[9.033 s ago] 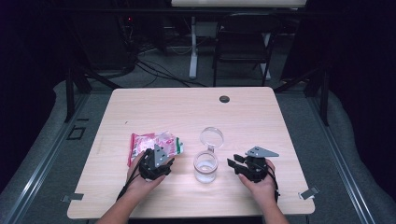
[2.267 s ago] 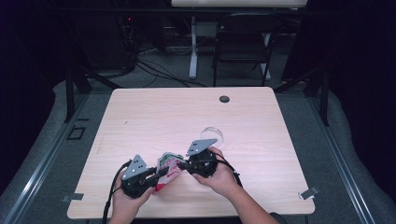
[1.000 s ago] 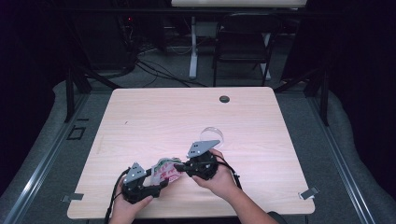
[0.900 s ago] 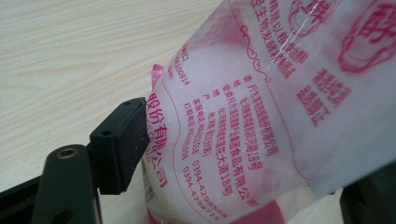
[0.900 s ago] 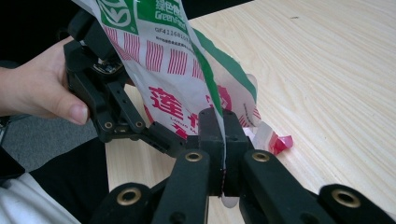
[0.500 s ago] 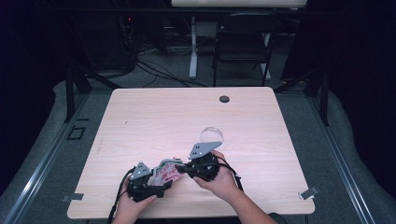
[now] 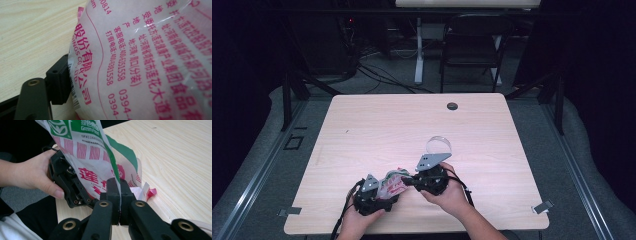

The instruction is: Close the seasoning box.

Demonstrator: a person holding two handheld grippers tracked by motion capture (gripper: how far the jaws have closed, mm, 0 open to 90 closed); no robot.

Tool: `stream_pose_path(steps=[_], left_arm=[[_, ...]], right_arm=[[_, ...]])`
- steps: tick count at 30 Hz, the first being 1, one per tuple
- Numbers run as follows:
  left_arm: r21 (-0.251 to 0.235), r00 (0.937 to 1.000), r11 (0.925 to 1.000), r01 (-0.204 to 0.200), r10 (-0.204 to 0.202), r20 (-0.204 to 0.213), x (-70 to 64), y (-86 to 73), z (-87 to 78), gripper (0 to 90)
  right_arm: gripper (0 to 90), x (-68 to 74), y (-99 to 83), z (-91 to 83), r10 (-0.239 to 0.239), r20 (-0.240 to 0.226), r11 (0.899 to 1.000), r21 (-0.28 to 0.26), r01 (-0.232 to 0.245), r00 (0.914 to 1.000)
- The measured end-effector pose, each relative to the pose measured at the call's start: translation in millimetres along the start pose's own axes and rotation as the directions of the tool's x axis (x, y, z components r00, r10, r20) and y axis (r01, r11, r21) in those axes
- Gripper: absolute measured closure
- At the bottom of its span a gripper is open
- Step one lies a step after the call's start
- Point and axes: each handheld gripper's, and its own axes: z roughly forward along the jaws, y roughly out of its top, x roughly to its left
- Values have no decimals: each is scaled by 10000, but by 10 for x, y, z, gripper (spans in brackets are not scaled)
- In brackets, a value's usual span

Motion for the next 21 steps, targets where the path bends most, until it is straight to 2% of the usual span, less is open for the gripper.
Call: stream_pose_path(steps=[10, 21], left_arm=[[122, 9965, 9983, -570, 576, -598, -54, 3, 9, 375], [37, 9962, 9986, -535, 536, -693, -46, 2, 7, 436]], right_arm=[[900, -5, -2, -3, 10, 44, 10000, 44, -11, 10000], [900, -7, -2, -8, -31, 47, 10000, 36, 31, 10000]])
